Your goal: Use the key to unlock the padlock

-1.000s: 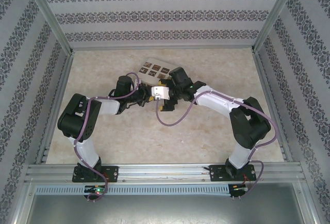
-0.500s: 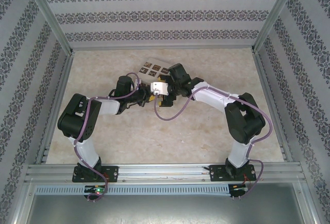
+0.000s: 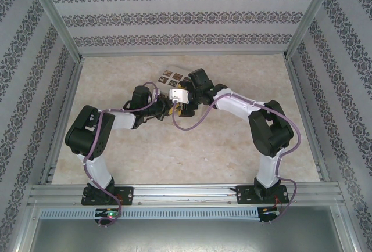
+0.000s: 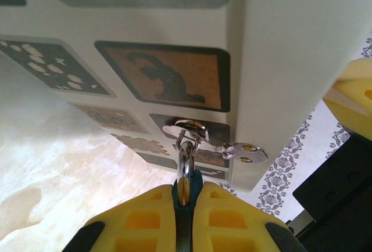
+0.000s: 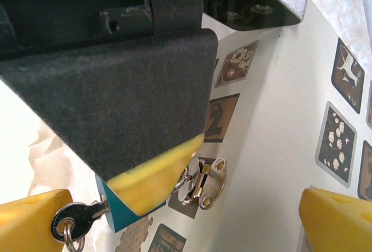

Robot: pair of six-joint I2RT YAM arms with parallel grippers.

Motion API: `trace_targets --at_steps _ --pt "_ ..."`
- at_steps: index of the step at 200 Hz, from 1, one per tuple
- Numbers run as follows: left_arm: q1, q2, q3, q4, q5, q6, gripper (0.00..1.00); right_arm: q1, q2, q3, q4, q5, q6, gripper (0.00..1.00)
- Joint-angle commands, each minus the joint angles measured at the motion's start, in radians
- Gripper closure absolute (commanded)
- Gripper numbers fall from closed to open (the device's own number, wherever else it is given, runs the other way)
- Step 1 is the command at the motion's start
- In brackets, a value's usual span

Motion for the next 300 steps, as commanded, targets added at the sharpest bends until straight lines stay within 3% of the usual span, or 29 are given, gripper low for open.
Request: trace_targets --at_steps 1,125,167,229,300 --pt "-0.02 -0.042 0.0 0.053 0.038 0.027 1.0 -0.017 0.023 0.047 0.004 -0.017 -0.005 0.02" --pt "-0.031 -0.034 0.011 0.042 0.042 0.031 1.0 -0.037 0.065 0.124 0.002 -0.058 0.019 0.02" --pt "-0.031 -0.037 0.016 0.038 0.004 0.018 1.0 -0.021 -0.035 -0.021 0.045 -0.047 0.013 0.02" --pt "-0.03 -0.05 0.017 0.027 -0.067 -0.034 1.0 0.038 -0.224 -0.318 0.244 0.08 0.063 0.02" --pt "-0.031 -0.045 0.019 0.051 -0.072 -0.088 1.0 0.119 -0.231 -0.387 0.36 0.183 0.12 0.27"
